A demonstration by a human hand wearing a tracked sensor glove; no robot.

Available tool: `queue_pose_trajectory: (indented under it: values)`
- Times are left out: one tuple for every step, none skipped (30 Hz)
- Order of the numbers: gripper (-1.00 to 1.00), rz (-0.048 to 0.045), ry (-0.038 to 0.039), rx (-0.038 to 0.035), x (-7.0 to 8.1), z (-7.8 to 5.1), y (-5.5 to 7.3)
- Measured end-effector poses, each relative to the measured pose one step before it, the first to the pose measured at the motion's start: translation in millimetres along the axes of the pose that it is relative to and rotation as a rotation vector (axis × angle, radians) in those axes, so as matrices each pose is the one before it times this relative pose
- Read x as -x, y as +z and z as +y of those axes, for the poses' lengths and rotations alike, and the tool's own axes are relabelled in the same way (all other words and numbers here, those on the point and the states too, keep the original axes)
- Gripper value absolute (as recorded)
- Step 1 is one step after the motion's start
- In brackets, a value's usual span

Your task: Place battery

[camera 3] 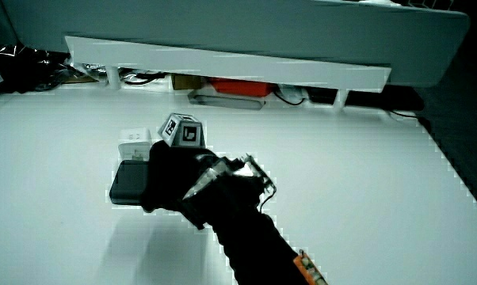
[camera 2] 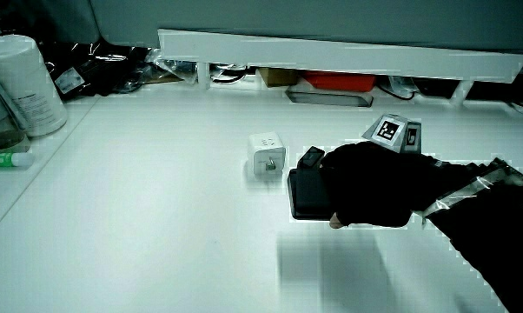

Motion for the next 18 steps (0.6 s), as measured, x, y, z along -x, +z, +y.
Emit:
queue_pose_trajectory:
  values:
    - [0.00, 0.00437, 0.00089, 0.00607, -1.83, 3.30, -4.40]
    - [0.00, 0.01850, 0.00090, 0.00265, -1.42, 3.20, -3.45]
    - [0.00, 0.00596, -0.00691, 0.00949, -1.46, 3.52, -3.72]
    - [0.00, 0.00188, -0.02814, -0.01688, -1.97, 3.95, -3.20]
    - [0.00, 0.00377, 0.00850, 0.02927, -2.30, 5.77, -5.95]
    - [0.00, 0.01053, 0.00976, 0.00747, -0.63, 5.11, -4.17]
    - [0.00, -0.00805, -0.01422, 0.00783, 0.69, 4.27, -2.50]
    - [0.00, -0.00522, -0.01004, 0.00602, -0.50, 5.42, -3.05]
    - [0.00, -0.00522, -0.01004, 0.00602, -0.43, 5.44, -3.02]
    - [0.00, -0.00135, -0.00794, 0.01413, 2.83, 3.25, 0.25]
    - [0.00, -0.01286, 0.01953, -0.03417, 8.83, -2.55, 5.80]
    - [0.00, -0.00471, -0.01069, 0.00591, -0.44, 3.69, -3.13]
    - [0.00, 0.00182, -0.01491, 0.00414, -1.00, 4.16, -3.02]
    - [0.00, 0.00033, 0.00730, 0.00931, -0.08, 3.50, -2.96]
    - [0.00, 0.00183, -0.00592, 0.00437, -0.07, 2.44, -1.98]
    - [0.00, -0.00733, -0.00574, -0.00270, -0.37, 2.09, -1.64]
    - [0.00, 0.00529, -0.01084, 0.01224, -2.96, 3.57, -4.20]
    - [0.00, -0.00224, 0.00095, 0.00271, -1.44, 2.69, -2.63]
